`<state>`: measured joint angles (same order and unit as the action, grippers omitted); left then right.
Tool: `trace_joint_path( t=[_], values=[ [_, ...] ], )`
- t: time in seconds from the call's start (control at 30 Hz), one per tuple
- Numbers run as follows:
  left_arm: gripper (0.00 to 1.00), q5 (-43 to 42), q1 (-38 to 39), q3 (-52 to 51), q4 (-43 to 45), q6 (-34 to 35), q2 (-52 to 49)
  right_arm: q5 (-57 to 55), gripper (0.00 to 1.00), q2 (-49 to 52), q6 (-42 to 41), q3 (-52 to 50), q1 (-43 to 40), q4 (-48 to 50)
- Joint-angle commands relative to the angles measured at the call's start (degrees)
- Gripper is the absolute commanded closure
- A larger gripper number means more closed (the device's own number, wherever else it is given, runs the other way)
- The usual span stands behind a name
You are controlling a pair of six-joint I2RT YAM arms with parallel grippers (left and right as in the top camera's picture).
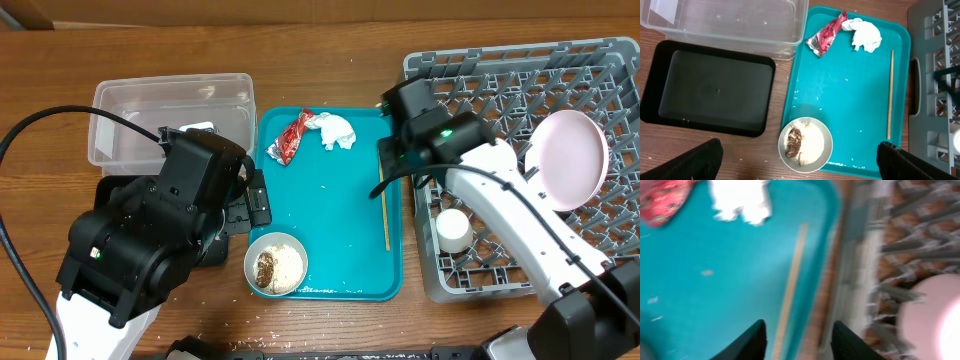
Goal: Sort waste into correct bins and load items into the dishwasher
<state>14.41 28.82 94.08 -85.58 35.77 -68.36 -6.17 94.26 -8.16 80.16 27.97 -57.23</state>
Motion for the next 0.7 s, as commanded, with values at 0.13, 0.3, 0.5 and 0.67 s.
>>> trace_joint_path(
  t=[0.13, 0.3, 0.5, 0.67],
  values=[
    [0.00, 1.2, -0.3, 1.0, 0.1, -1.1, 0.5, 1.8, 0.53, 7.3, -8.6, -9.5, 2.2, 7.8],
    [0.00, 1.2, -0.3, 1.0, 0.1, -1.1, 0.5, 1.3, 0.60, 14.3, -8.2, -10.1, 2.3, 10.5],
    [0.00, 1.2, -0.3, 1.0, 0.1, -1.1, 0.5, 1.4, 0.96, 18.4, -8.2, -10.0, 2.4, 10.3],
    [0.00, 1.2, -0.3, 1.0, 0.1, -1.1, 0.5, 1.3, 0.96, 10.6, -8.4, -4.7, 2.3, 5.4]
  ],
)
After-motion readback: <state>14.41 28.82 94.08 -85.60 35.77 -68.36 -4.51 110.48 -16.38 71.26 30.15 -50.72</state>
